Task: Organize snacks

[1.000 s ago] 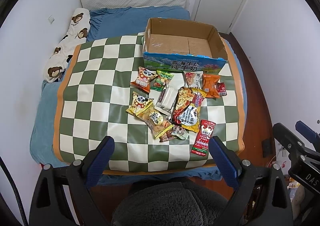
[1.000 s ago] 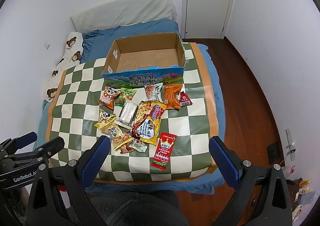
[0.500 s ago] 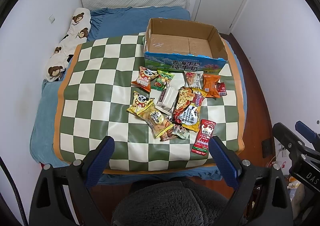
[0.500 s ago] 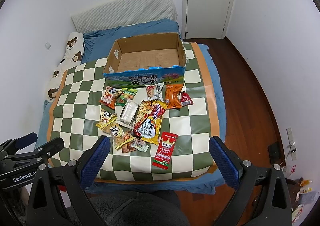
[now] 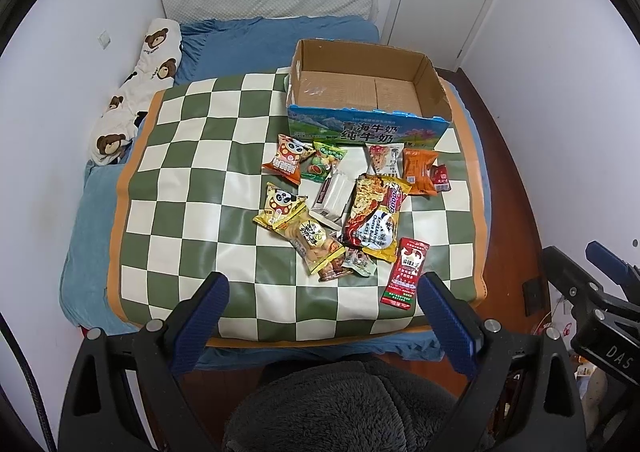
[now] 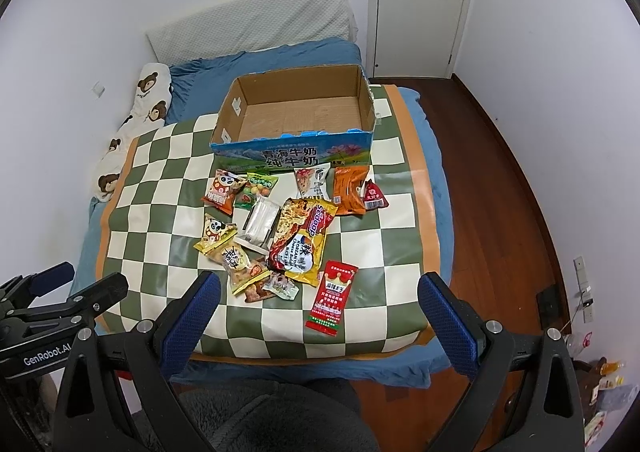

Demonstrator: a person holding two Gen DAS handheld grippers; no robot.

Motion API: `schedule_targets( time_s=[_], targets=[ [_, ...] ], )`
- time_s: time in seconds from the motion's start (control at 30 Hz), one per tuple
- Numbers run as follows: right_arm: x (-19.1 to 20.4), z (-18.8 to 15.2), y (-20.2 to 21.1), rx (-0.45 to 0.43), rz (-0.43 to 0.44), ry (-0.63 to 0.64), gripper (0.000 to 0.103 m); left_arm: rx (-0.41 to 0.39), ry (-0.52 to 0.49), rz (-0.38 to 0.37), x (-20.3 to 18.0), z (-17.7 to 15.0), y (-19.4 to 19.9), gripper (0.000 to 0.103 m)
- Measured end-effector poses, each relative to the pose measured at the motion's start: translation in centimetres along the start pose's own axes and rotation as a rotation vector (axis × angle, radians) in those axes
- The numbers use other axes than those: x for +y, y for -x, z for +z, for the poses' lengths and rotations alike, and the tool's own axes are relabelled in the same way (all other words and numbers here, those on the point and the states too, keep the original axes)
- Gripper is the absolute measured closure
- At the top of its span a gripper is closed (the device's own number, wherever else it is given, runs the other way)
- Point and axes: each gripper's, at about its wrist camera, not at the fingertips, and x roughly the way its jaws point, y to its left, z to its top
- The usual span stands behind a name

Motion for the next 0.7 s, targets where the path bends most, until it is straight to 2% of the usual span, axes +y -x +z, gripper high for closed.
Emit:
schedule_targets(
  time_s=[0.7],
  targets=[
    [0.42, -0.48, 0.15, 0.002, 0.016, -0.007, 0.002, 0.01, -0.006, -0.002, 0.02, -0.16, -0.12, 0.007]
  ],
)
